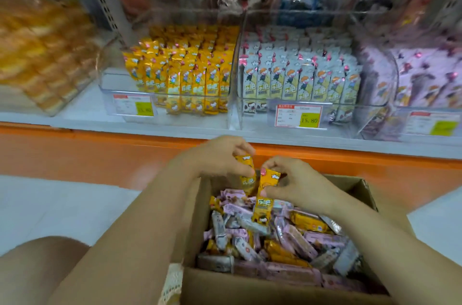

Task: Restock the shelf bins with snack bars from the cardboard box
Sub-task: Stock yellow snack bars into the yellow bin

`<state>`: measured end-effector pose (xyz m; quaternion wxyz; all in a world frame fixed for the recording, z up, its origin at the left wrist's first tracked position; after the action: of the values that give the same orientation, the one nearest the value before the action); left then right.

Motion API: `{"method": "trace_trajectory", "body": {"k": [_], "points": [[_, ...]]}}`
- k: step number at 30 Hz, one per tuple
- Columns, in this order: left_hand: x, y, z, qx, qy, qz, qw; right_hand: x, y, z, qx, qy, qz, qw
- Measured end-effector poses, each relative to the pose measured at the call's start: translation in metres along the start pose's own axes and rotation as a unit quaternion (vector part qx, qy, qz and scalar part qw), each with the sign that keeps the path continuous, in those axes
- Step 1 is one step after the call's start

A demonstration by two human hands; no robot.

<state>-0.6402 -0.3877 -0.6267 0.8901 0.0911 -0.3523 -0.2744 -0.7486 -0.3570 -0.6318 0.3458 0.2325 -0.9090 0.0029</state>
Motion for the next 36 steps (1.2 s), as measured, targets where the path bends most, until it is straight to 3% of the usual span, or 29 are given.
{"method": "trace_trajectory", "body": {"k": [5, 9, 17, 22, 27, 31, 36], "points": [[0.046, 0.046, 0.039, -0.036, -0.039, 0.015, 0.998, 0.028, 0.009, -0.064, 0.062, -0.009, 0.063, 0.996], [0.084, 0.072, 0.056, -0.104, 0.035, 0.124, 0.986, 0.048, 0.003, -0.113, 0.096, -0.003, 0.112, 0.989], [0.165, 0.113, 0.048, -0.209, 0.173, 0.300, 0.914, 0.063, -0.039, -0.202, 0.160, 0.037, 0.147, 0.975], [0.214, 0.133, 0.022, -0.227, 0.225, 0.389, 0.864, 0.057, -0.074, -0.252, 0.215, 0.065, 0.179, 0.958], [0.262, 0.155, -0.043, -0.150, 0.182, 0.553, 0.799, 0.049, -0.136, -0.272, 0.225, 0.078, 0.220, 0.946], [0.265, 0.142, -0.084, -0.030, 0.081, 0.579, 0.811, 0.013, -0.192, -0.259, 0.203, 0.133, 0.185, 0.952], [0.265, 0.127, -0.116, 0.030, 0.070, 0.551, 0.831, -0.029, -0.241, -0.248, 0.199, 0.267, 0.126, 0.934]]}}
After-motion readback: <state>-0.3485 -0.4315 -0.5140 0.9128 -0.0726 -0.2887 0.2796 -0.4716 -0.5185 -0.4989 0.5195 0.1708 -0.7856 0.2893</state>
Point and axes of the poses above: each hand's wrist, its own y-axis away from the middle knuckle, its own x-axis out of the back of the hand, z = x × y, the point moved 10 cm from there along -y, towards the middle knuckle, and after that the axes turned 1 degree about y, right-handed, at the moved point
